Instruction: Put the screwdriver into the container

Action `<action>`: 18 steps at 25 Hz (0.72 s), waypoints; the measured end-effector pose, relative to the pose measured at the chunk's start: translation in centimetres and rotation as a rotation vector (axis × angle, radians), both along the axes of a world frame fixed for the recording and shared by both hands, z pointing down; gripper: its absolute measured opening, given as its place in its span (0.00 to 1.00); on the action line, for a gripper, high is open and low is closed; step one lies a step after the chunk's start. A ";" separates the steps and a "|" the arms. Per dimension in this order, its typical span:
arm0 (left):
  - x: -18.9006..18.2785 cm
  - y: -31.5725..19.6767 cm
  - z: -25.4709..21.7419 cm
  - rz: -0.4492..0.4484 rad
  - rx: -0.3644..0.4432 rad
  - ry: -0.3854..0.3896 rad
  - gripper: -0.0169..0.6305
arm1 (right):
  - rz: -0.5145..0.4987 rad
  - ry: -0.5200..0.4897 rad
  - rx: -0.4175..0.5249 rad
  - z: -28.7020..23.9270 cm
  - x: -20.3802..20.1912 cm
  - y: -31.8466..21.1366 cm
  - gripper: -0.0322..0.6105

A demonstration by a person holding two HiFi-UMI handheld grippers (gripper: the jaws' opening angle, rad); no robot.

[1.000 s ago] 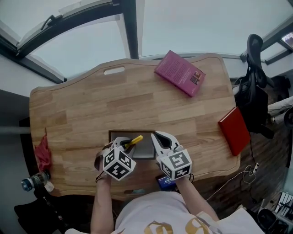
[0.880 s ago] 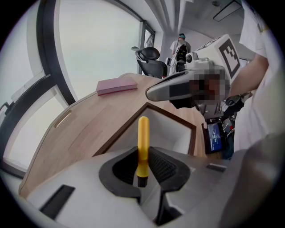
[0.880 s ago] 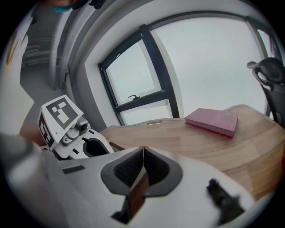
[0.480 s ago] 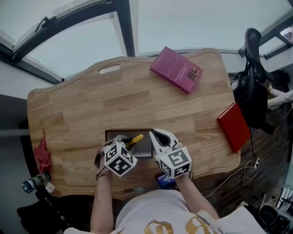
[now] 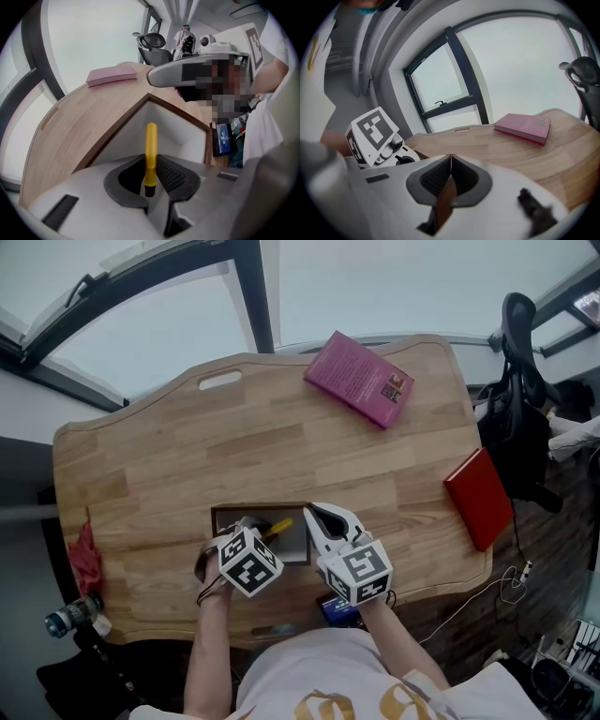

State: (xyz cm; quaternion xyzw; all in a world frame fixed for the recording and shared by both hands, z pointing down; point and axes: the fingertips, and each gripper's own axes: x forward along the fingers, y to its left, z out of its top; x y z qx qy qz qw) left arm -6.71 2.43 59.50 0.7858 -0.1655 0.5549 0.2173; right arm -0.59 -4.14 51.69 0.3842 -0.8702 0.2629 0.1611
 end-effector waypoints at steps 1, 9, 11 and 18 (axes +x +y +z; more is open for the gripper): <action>0.0 0.0 0.1 -0.001 -0.005 -0.004 0.15 | -0.001 -0.003 0.001 -0.1 0.0 0.0 0.10; -0.1 0.1 1.5 0.001 -0.048 -0.048 0.15 | 0.002 -0.014 0.009 -0.3 0.2 -0.3 0.10; -0.1 0.0 1.7 0.000 -0.052 -0.054 0.15 | 0.003 -0.014 0.008 -0.3 0.3 -0.4 0.10; 0.1 0.1 2.5 -0.002 -0.090 -0.067 0.15 | 0.005 -0.016 0.002 -0.2 0.5 -0.2 0.10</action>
